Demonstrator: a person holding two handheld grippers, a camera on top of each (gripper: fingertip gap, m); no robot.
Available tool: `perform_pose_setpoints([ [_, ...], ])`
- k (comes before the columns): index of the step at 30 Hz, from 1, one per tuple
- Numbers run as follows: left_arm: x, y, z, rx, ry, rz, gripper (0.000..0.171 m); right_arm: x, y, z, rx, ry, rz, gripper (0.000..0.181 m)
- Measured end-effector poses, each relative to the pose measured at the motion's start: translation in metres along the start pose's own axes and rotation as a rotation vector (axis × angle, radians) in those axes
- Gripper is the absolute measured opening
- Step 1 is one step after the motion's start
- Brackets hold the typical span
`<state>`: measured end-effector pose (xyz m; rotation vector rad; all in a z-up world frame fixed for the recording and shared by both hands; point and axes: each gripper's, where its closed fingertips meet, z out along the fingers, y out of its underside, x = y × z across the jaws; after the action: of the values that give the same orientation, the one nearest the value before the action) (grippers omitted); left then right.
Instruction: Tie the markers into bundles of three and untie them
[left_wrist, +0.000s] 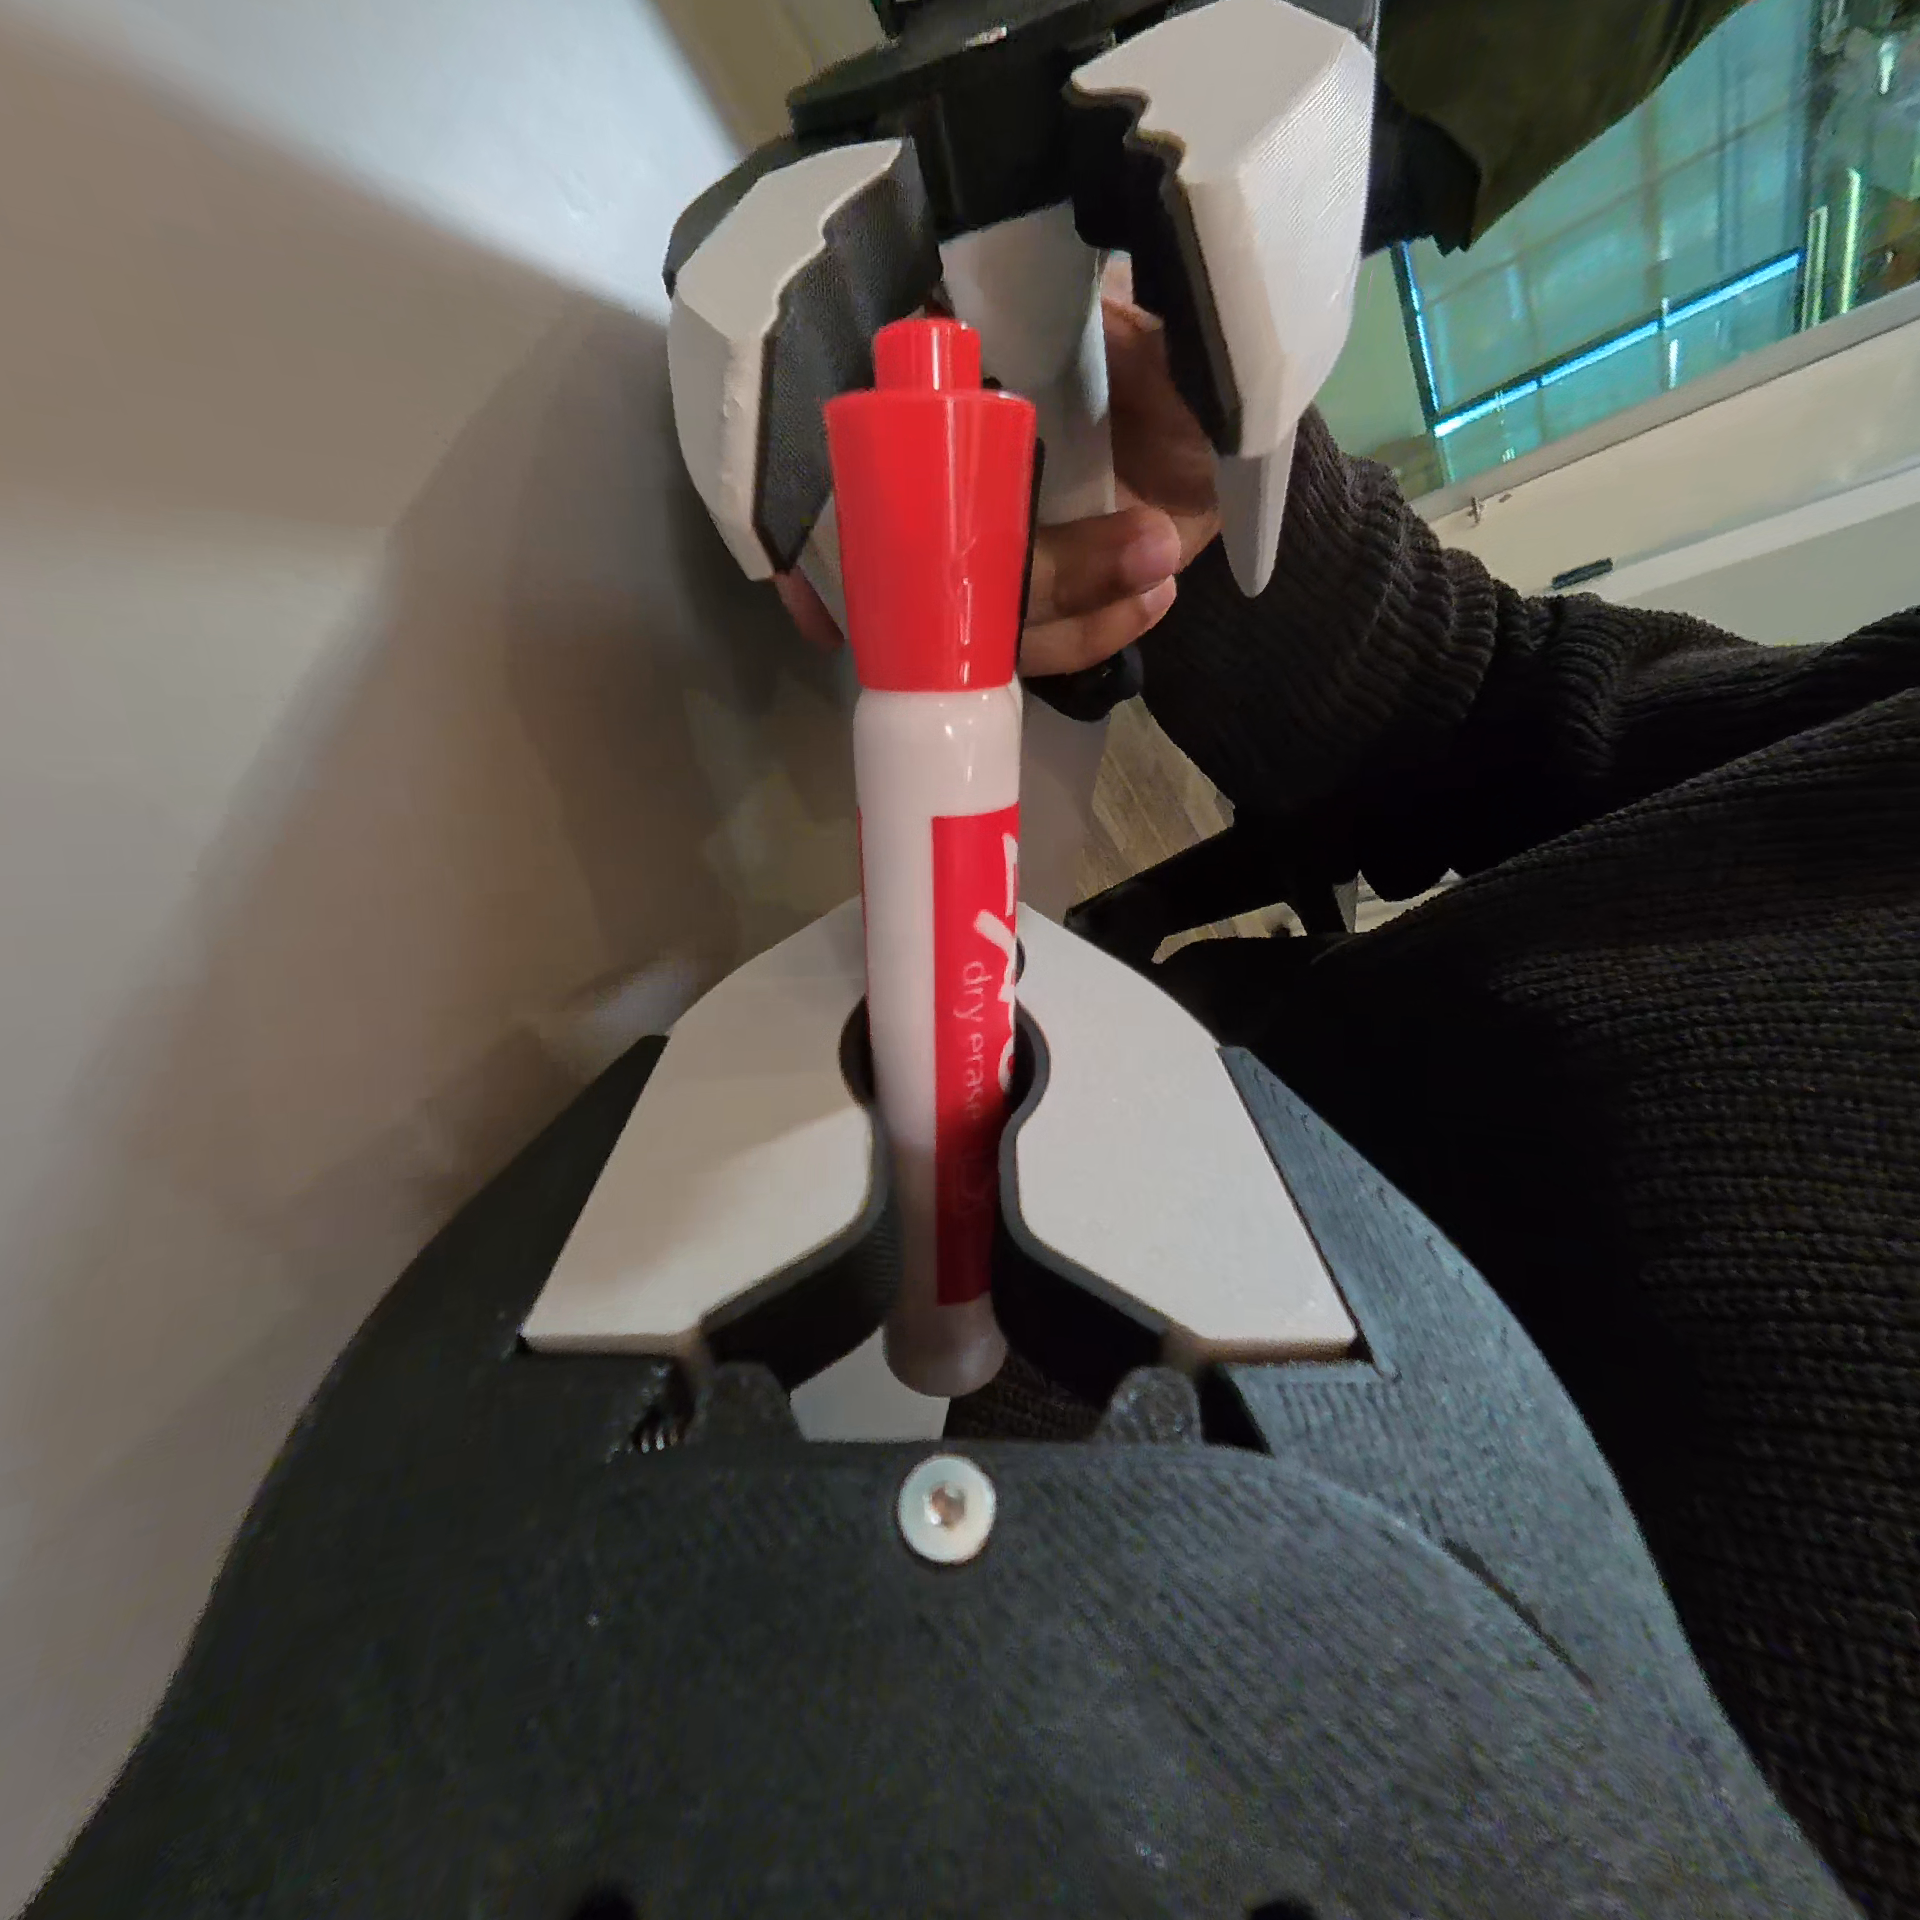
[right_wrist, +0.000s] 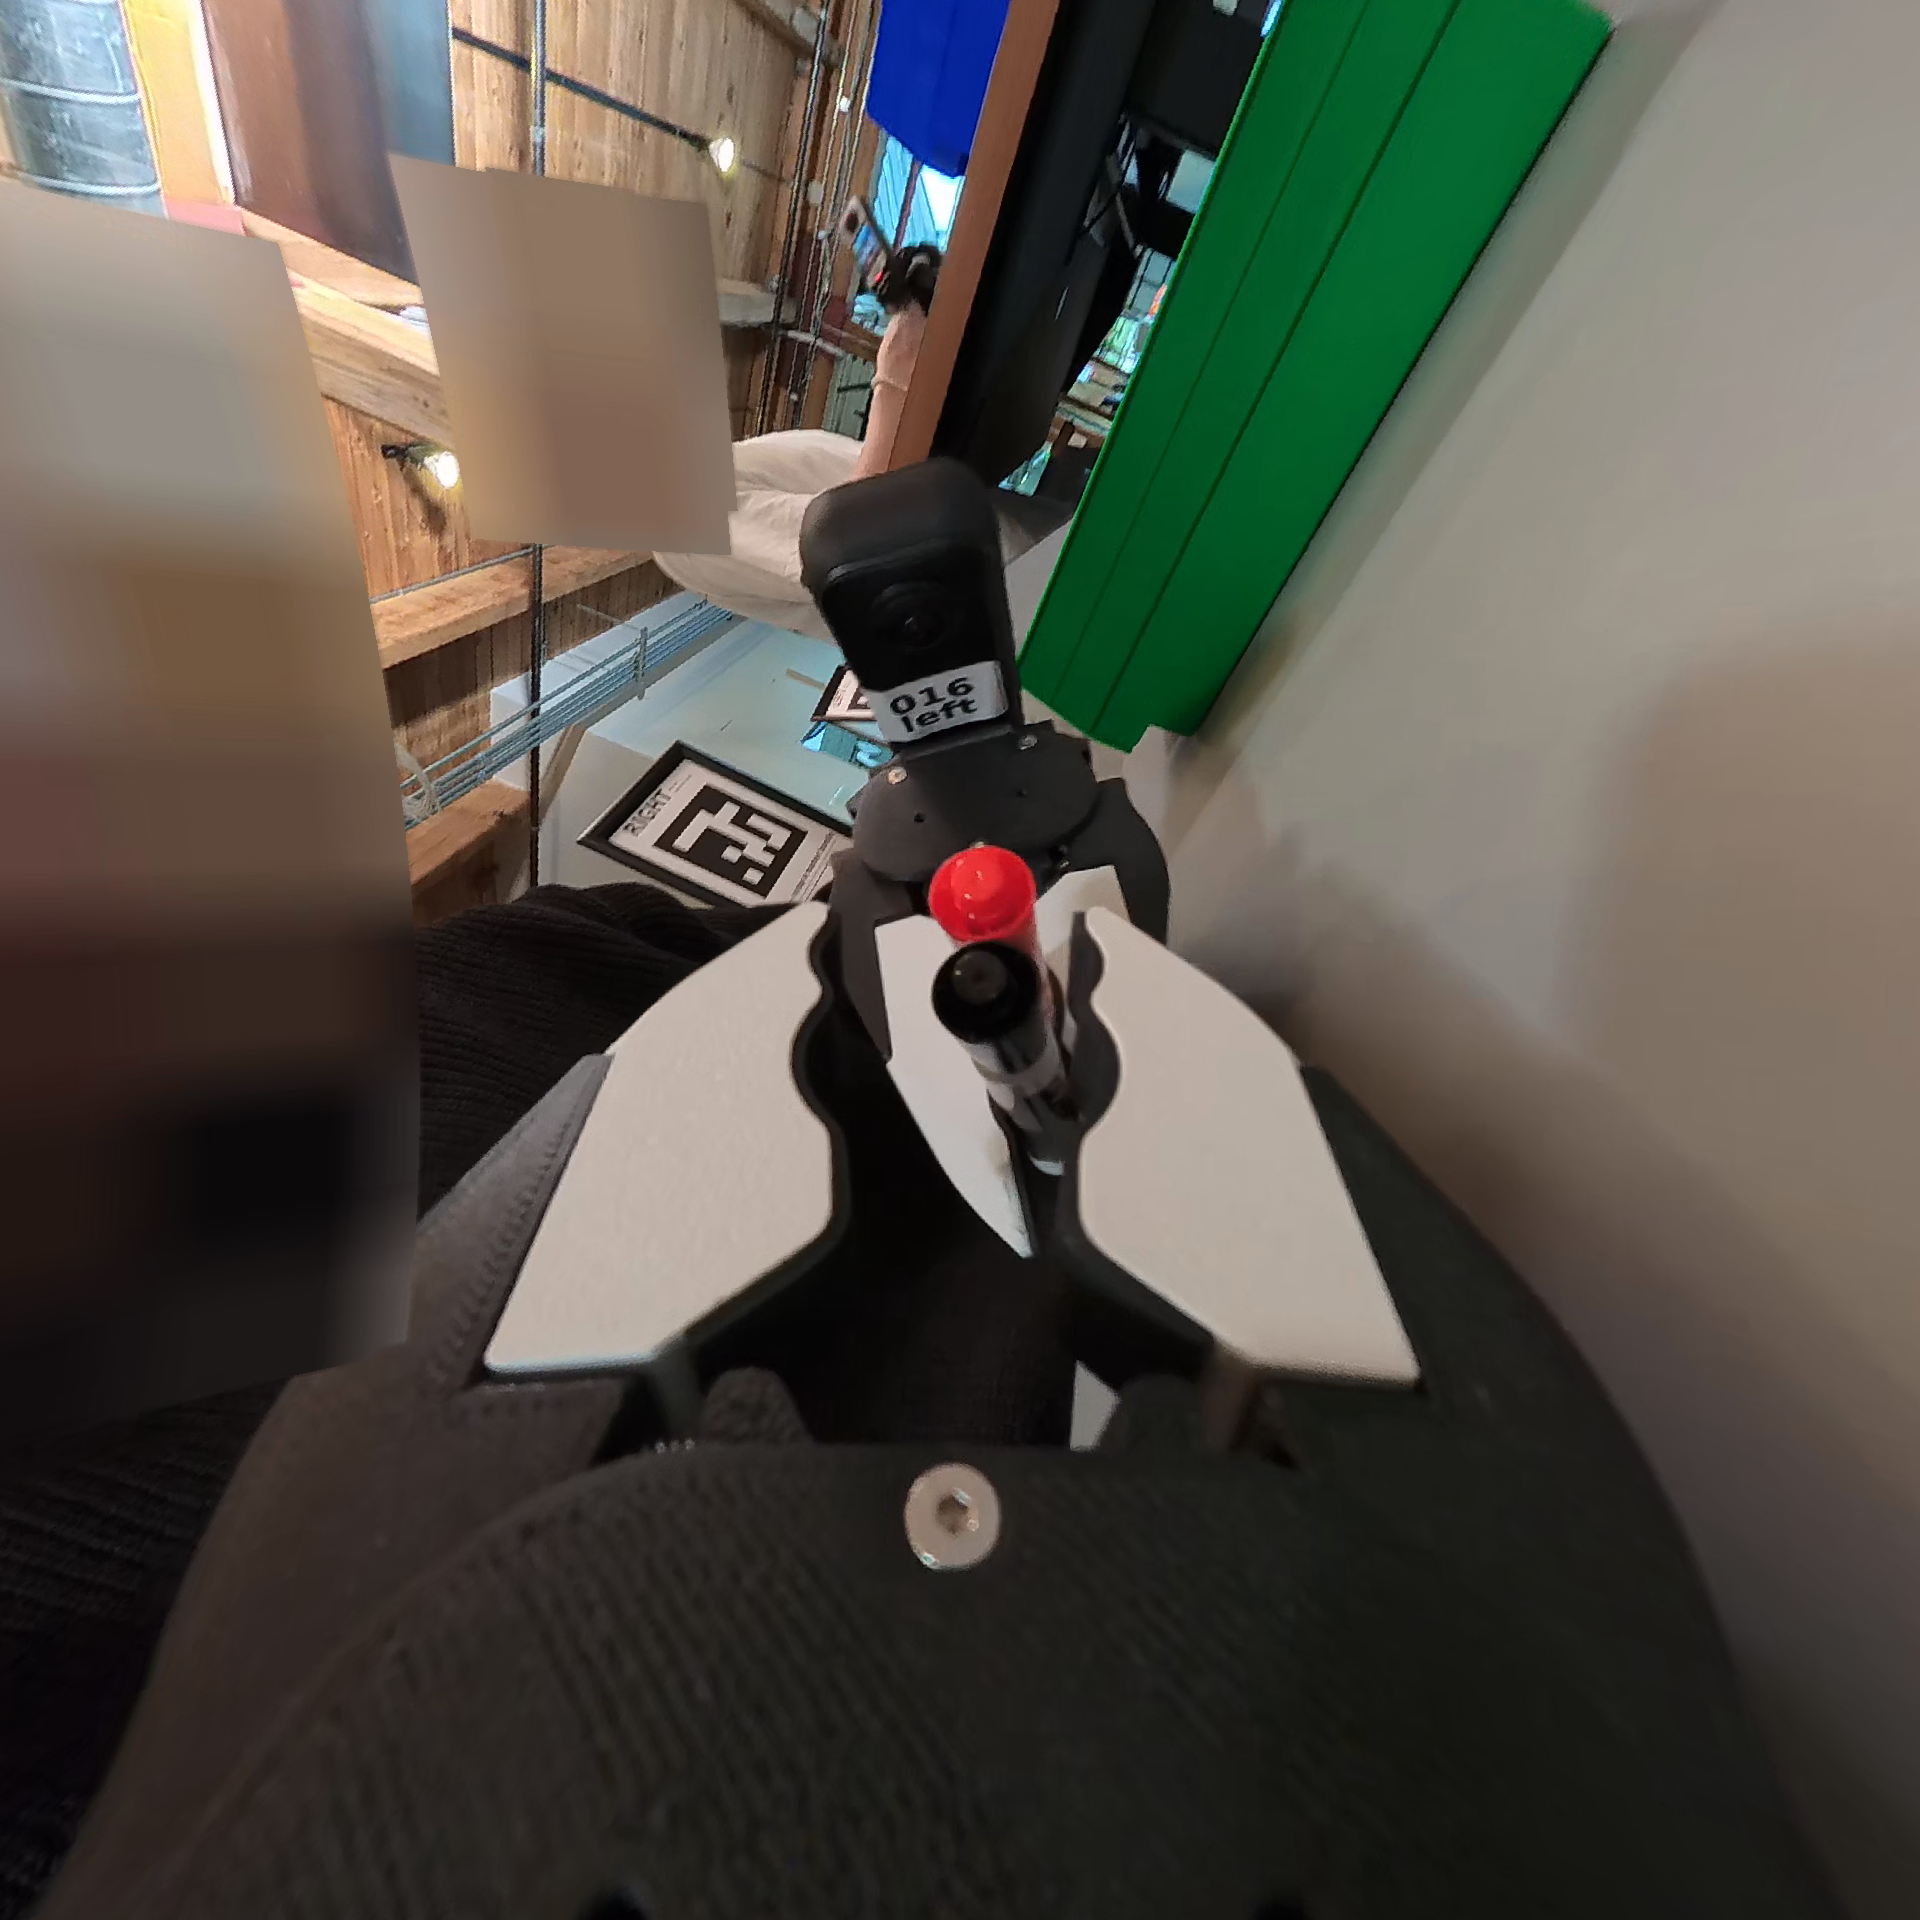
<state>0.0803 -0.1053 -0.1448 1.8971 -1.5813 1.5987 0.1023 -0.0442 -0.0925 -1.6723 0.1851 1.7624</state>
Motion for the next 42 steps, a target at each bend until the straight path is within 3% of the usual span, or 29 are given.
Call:
perform_pose_setpoints([
  [15,-0.025,-0.033,-0.023,0.215,-0.119,-0.060,0.015,0.018,-0.030,-0.008,0.242,0.296,-0.169,0.051],
  [34,-0.031,-0.034,-0.027,0.239,-0.149,-0.064,0.015,0.026,-0.028,-0.005,0.268,0.336,-0.169,0.048],
  [42,-0.032,-0.024,-0.040,0.278,-0.163,-0.093,0.015,0.015,-0.061,-0.013,0.304,0.396,-0.306,0.048],
])
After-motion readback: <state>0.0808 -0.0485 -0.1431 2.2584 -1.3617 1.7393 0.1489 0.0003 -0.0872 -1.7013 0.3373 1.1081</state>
